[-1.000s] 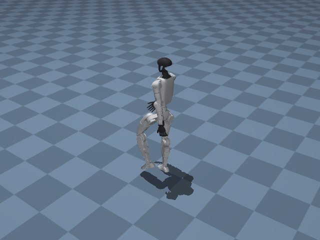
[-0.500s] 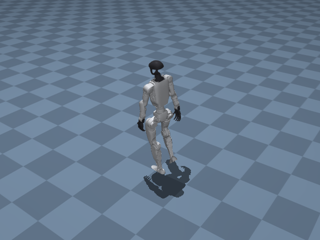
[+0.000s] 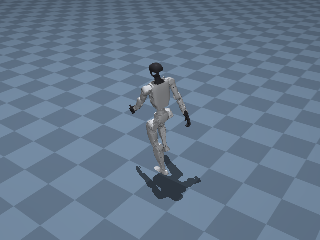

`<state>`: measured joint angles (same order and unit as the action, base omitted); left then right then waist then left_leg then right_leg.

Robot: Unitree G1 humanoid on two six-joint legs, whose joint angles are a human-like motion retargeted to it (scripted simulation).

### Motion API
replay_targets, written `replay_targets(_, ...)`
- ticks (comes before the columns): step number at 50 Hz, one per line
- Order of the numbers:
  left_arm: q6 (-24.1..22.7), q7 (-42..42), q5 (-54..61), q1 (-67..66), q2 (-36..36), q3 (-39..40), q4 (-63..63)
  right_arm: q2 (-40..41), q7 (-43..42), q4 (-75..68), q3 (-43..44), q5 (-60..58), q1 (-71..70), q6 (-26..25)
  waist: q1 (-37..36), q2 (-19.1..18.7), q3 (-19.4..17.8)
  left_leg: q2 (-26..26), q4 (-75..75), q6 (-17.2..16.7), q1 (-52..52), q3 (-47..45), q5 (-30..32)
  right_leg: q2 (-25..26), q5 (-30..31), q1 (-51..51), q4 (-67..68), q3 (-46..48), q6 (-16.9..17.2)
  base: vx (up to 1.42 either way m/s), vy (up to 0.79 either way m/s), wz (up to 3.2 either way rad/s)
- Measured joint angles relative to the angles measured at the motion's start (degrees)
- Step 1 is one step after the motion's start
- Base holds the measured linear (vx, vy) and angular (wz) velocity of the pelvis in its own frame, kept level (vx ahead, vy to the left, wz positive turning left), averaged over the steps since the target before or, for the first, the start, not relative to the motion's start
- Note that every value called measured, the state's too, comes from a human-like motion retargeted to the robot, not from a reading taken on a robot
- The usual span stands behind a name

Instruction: Upper body actions

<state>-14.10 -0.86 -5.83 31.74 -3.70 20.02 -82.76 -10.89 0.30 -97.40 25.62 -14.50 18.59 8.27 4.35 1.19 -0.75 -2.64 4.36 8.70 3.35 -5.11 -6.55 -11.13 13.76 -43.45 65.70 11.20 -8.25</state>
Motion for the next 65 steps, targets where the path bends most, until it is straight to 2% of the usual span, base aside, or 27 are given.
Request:
replay_targets(10, 2.0, -0.1, -1.5, -9.0, 0.1, -2.3, -6.3, 0.3, 1.8, 1.9, -3.9, -3.2, -7.0, 3.4, -5.7, -0.1, 3.1, 0.7, -0.2, -1.1, -0.3, -3.3, -1.3, 6.8, 5.2, 24.0, -28.3, -1.2, 3.2, 0.00, -0.03, -0.32)
replay_targets(15, 2.4, -0.1, -2.0, -12.7, 0.4, -2.5, -7.9, 0.3, 2.8, 2.9, -4.0, -1.4, -8.8, 3.6, -7.1, 0.9, 3.9, -0.4, -0.5, -2.0, -0.4, -3.1, -1.4, 8.7, 6.5, 34.7, -43.7, -3.3, 6.8, -0.10, -0.04, 0.00)
replay_targets(18, 2.9, -0.6, -2.7, -14.5, 0.3, -2.0, -7.9, 0.3, 2.6, 2.9, -4.7, -0.7, -9.9, 3.5, -8.3, 2.2, 4.1, -2.1, -0.7, -2.1, -0.4, -3.8, -1.7, 8.0, -0.2, 39.9, -52.1, 0.7, 8.3, -0.17, -0.01, -0.14)
replay_targets(23, 3.8, -1.9, -2.4, -18.9, 0.8, 0.6, -7.4, 0.7, 2.5, 2.2, -5.3, 0.4, -11.6, 2.9, -12.4, 3.7, 5.3, -3.6, -1.4, -3.0, -0.4, -6.2, -1.8, 7.2, -4.5, 42.8, -59.9, 3.2, 11.1, -0.19, 0.00, -0.36)
replay_targets(29, 4.8, -3.5, 0.3, -26.4, -0.4, 3.3, -9.0, 1.2, 1.8, 0.1, -8.3, 2.7, -17.2, 2.4, -13.5, 2.4, 5.8, -2.5, -1.3, -4.8, -0.7, -6.7, -1.9, 8.7, -4.7, 42.6, -62.0, 1.3, 10.6, -0.29, 0.05, -0.07)
replay_targets(35, 6.1, -5.9, -3.5, -36.9, -3.7, 2.1, -10.1, 2.3, 2.8, 0.5, -12.8, 3.1, -24.0, 2.0, -13.9, 1.5, 5.0, -0.8, 5.5, -7.5, -3.1, -6.9, -2.6, 9.4, -4.3, 43.7, -63.1, 1.0, 9.2, -0.30, 0.09, 0.08)
replay_targets(37, 6.3, -6.1, -5.8, -40.8, -4.6, 1.9, -10.2, 2.7, 3.4, 1.3, -14.5, 3.4, -26.2, 2.1, -14.6, 1.7, 4.5, -0.4, 10.3, -8.4, -4.9, -7.5, 0.4, 8.8, -4.0, 44.1, -63.3, 0.3, 9.1, -0.23, 0.12, 0.03)
replay_targets(40, 6.7, -5.8, -8.1, -46.0, -5.4, 3.0, -11.1, 3.5, 4.0, 2.9, -16.3, 4.2, -29.9, 1.9, -15.2, 3.1, 3.4, 0.1, 21.3, -9.6, -10.3, -7.7, 10.0, 6.9, -3.6, 44.4, -63.4, 0.2, 9.0, -0.32, 0.10, 0.21)
replay_targets(42, 7.0, -5.5, -8.7, -48.3, -6.0, 3.8, -12.2, 4.0, 4.4, 5.3, -16.6, 5.7, -32.5, 2.1, -15.6, 4.0, 2.1, 1.4, 32.3, -8.6, -17.2, -7.9, 16.8, 5.5, -3.4, 44.4, -63.3, 0.4, 9.0, -0.34, 0.03, 0.42)
replay_targets(43, 7.1, -5.5, -9.0, -49.3, -6.3, 4.0, -12.6, 4.2, 4.9, 6.9, -16.7, 6.7, -33.7, 2.5, -16.3, 4.5, 1.2, 2.2, 37.9, -6.8, -20.9, -8.7, 19.9, 4.9, -3.2, 44.5, -63.3, 0.5, 9.0, -0.32, 0.00, 0.31)
replay_targets(44, 7.3, -5.5, -9.4, -50.2, -6.7, 4.1, -13.1, 4.2, 5.6, 8.3, -16.5, 7.6, -34.9, 2.7, -17.1, 4.9, 0.2, 2.2, 42.8, -5.9, -24.3, -8.8, 20.8, 4.4, -3.1, 44.8, -63.3, 0.7, 8.9, -0.30, 0.00, 0.19)
replay_targets(50, 10.8, -5.4, -15.0, -53.4, -8.0, 4.3, -14.6, 3.7, 7.7, 14.7, -12.8, 9.0, -43.7, 2.7, -25.4, 5.6, -3.7, 6.1, 65.5, -6.9, -42.3, -13.0, 13.9, 3.6, -2.5, 44.3, -62.9, -0.7, 6.9, -0.21, 0.08, -0.31)
replay_targets(52, 12.4, -5.4, -17.6, -54.2, -8.4, 4.0, -14.6, 3.4, 7.9, 16.5, -12.9, 9.4, -45.7, 3.2, -27.3, 6.1, -3.8, 6.5, 70.6, -7.9, -48.3, -13.3, 12.9, 3.3, -2.6, 43.8, -63.0, -1.5, 6.3, -0.10, 0.05, -0.28)
replay_targets(57, 12.5, -4.9, -20.2, -55.1, -8.7, 3.6, -14.6, 2.9, 8.1, 18.3, -12.8, 8.2, -49.4, 3.8, -31.2, 7.2, -2.9, 9.5, 80.3, -8.9, -59.3, -14.3, 10.2, 2.8, -2.7, 42.5, -63.5, -2.8, 5.3, -0.07, 0.01, -0.27)
replay_targets(60, 12.3, -5.1, -18.6, -54.3, -8.4, 4.3, -14.6, 2.7, 8.9, 18.8, -12.6, 7.8, -50.4, 3.8, -32.0, 7.8, -2.9, 10.2, 81.4, -9.2, -60.0, -14.3, 9.7, 2.6, -3.2, 42.1, -63.1, -3.0, 4.6, -0.06, -0.06, -0.02)
replay_targets(65, 11.3, -5.6, -16.4, -51.2, -8.0, 4.5, -14.6, 2.6, 9.2, 19.4, -13.7, 6.7, -50.0, 4.5, -29.5, 6.9, -2.5, 10.1, 73.7, -8.2, -50.4, -12.8, 10.0, 3.4, -4.5, 43.1, -62.4, -1.3, 3.8, -0.03, -0.01, 0.35)
